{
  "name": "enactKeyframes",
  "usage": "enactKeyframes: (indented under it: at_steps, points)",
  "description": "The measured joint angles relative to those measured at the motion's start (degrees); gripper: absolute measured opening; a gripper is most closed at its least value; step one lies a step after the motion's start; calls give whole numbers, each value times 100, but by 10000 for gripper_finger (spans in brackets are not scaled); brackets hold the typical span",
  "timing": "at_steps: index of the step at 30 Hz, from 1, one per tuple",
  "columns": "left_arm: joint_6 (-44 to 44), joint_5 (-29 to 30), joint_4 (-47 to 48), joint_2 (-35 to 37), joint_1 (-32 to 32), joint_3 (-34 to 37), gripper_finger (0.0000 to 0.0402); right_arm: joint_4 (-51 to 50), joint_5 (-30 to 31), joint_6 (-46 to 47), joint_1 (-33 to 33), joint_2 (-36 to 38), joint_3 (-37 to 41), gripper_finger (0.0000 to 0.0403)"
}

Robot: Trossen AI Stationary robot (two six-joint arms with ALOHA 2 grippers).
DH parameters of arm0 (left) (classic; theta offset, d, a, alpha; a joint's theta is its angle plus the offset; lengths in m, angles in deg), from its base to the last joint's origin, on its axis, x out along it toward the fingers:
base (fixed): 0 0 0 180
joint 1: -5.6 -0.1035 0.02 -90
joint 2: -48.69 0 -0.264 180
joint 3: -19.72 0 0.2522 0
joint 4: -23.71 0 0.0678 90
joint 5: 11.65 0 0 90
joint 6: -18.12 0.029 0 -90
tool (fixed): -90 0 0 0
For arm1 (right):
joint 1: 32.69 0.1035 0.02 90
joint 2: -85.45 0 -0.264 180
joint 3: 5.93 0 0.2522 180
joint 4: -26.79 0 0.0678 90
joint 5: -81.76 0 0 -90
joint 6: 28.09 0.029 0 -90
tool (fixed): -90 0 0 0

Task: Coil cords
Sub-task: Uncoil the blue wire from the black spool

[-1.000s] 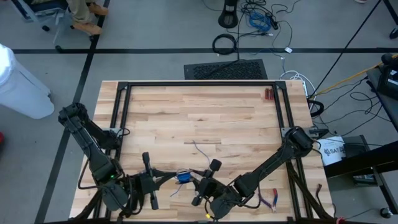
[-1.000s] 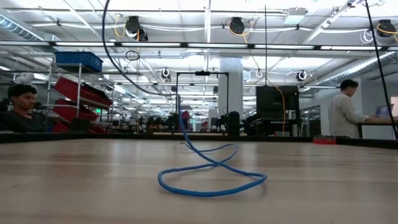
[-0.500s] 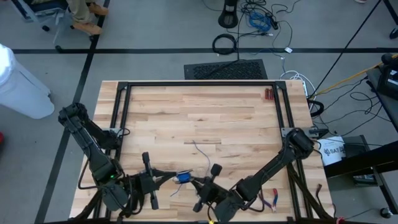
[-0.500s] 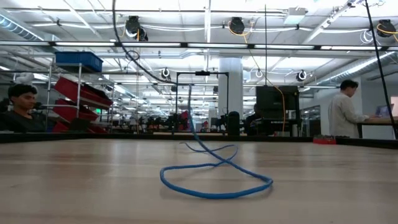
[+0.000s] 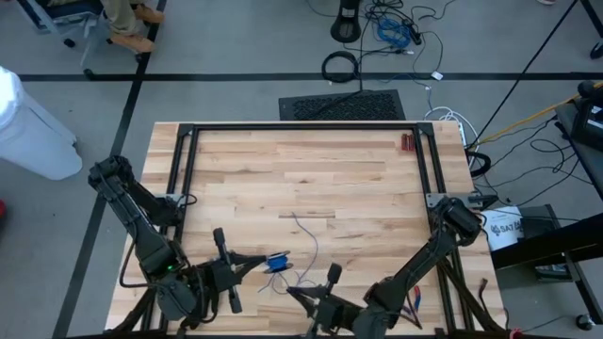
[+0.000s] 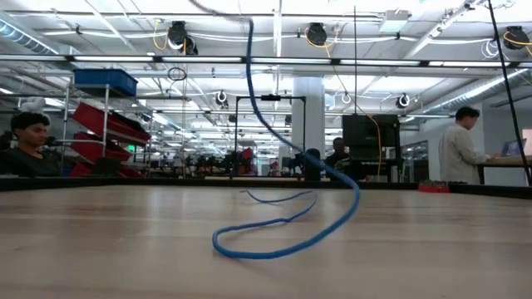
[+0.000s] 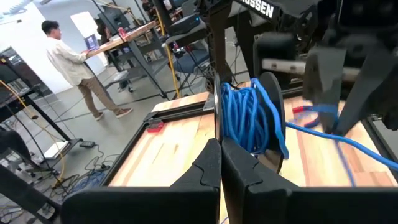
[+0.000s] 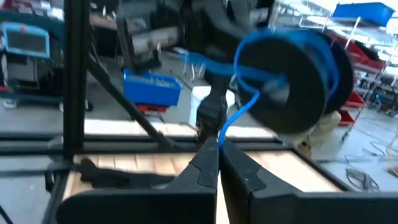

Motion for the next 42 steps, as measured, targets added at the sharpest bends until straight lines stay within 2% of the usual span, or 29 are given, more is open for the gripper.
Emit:
enactKeyframes:
  at_steps: [7,13,16,26,38,42]
  points:
    - [-4,2,-7,0,0,0,1,823,57,-890,190,19,0,0]
    - [-8,0,11,0,0,0,1,958,447,-1395,403,273,0,0]
    - [-11,0,12,0,0,0,1,956,746,-1692,550,406,0,0]
    - [-11,0,8,0,7,0,1,946,2371,-2678,940,633,-2,0]
    - [9,-15,8,0,18,0,1,987,2380,-2883,989,660,-2,0]
    - [151,-432,10,4,86,-24,1,1291,2385,-3021,1055,705,-2,0]
